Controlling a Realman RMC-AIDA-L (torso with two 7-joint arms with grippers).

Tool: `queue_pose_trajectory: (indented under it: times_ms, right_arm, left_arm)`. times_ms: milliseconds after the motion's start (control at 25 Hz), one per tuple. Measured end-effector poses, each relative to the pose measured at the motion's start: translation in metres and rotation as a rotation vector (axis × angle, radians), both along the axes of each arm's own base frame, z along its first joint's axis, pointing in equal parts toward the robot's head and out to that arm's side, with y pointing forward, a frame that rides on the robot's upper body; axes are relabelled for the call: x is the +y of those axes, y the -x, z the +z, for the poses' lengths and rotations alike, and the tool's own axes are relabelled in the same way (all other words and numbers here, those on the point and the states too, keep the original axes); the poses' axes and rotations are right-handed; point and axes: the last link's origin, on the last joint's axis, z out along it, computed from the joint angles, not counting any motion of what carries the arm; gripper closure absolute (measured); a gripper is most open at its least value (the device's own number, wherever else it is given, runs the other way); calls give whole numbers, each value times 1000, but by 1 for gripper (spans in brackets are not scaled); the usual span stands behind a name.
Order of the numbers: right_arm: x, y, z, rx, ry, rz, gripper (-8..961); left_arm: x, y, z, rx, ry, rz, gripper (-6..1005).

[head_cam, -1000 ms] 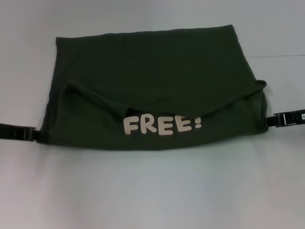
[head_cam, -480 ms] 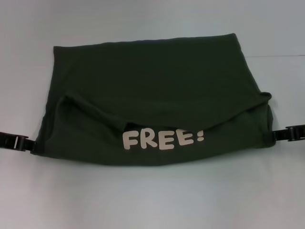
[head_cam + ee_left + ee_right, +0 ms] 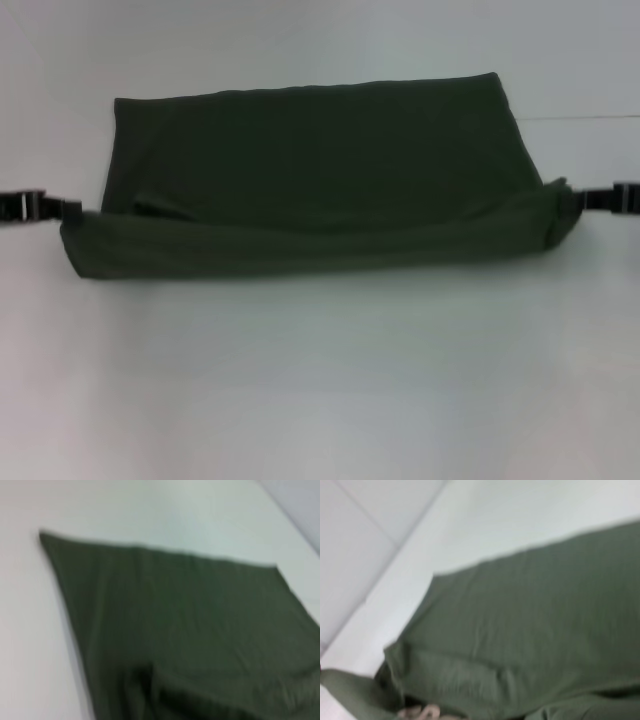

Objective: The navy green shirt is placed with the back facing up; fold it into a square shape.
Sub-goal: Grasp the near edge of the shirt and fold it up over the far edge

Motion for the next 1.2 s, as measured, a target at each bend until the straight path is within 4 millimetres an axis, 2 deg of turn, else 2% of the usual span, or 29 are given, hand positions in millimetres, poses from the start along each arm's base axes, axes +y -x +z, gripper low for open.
queue_pose_trajectory:
  times_ms: [200,520,840,1200]
  right_arm:
    - [24,13,7,15,-107,6,899]
    - [52,27,6,-1,-226,-4,900]
    - [82,48,-5,-32,-352,-7,900]
    - [106,60,-23,-30,-509,-29,869]
  left_arm:
    - [19,-9,-2,-16,-87,-15,992]
    - [41,-21,-11,-31,-231,-50,993]
    - [63,-32,-18,-4,-371,-62,992]
    - [82,-44,-36,6,-512,-90,994]
